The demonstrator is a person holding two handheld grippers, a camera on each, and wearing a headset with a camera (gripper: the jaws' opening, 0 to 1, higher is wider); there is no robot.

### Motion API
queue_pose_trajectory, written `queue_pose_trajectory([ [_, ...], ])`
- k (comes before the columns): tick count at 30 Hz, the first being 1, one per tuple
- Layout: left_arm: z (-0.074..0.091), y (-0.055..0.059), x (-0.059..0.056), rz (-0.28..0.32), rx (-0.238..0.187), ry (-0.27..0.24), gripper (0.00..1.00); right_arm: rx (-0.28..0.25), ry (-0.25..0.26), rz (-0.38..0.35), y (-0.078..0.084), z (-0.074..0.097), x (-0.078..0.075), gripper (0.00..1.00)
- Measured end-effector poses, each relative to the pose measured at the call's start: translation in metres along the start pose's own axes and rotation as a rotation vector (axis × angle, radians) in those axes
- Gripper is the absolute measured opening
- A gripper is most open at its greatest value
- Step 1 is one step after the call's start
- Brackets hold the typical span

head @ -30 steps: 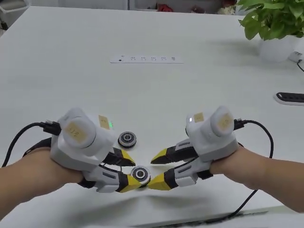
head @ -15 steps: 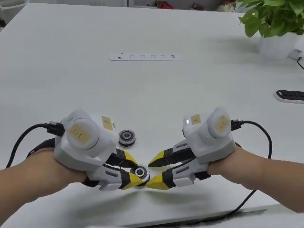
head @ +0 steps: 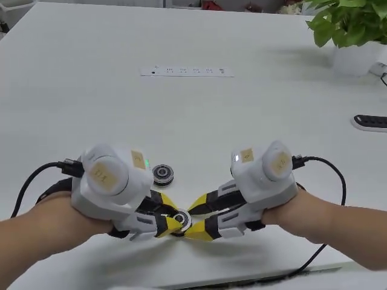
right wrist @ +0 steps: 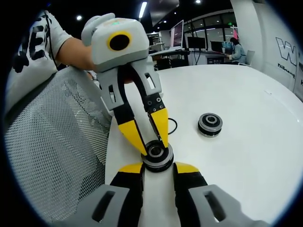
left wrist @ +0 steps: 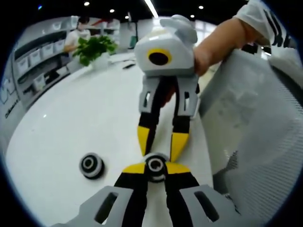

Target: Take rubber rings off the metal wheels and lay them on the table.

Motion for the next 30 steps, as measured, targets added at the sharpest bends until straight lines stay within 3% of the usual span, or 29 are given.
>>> queue_pose_trajectory([
  [6,0.0006,-0.0001,-0.0005,-0.013,0.004,-0.011,0.14,0.001,0.004,0.032,0.0006,-0.0013,-0.0005,0.19],
  [21,0.0012,0.0001,0.0003,-0.017,0.004,-0.023,0.14,0.022,0.002,-0.015,0.0004,-0.0016,-0.0004,0.19],
  [30,0.001,0.0001,0.0003,-0.017,0.001,-0.025,0.14,0.027,0.009,-0.004,0.0007,-0.0019,0.0007,0.19],
])
Point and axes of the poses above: the centre of the closed fingertips' face, and the gripper's own axes: z roughly backward along the fingers, x roughly to its left, y roughly out of its underside, the point moved 3 cm from there along z, roughly backward along the fingers, and after that the axes turned 12 degrees about y, right-handed, at the moved point
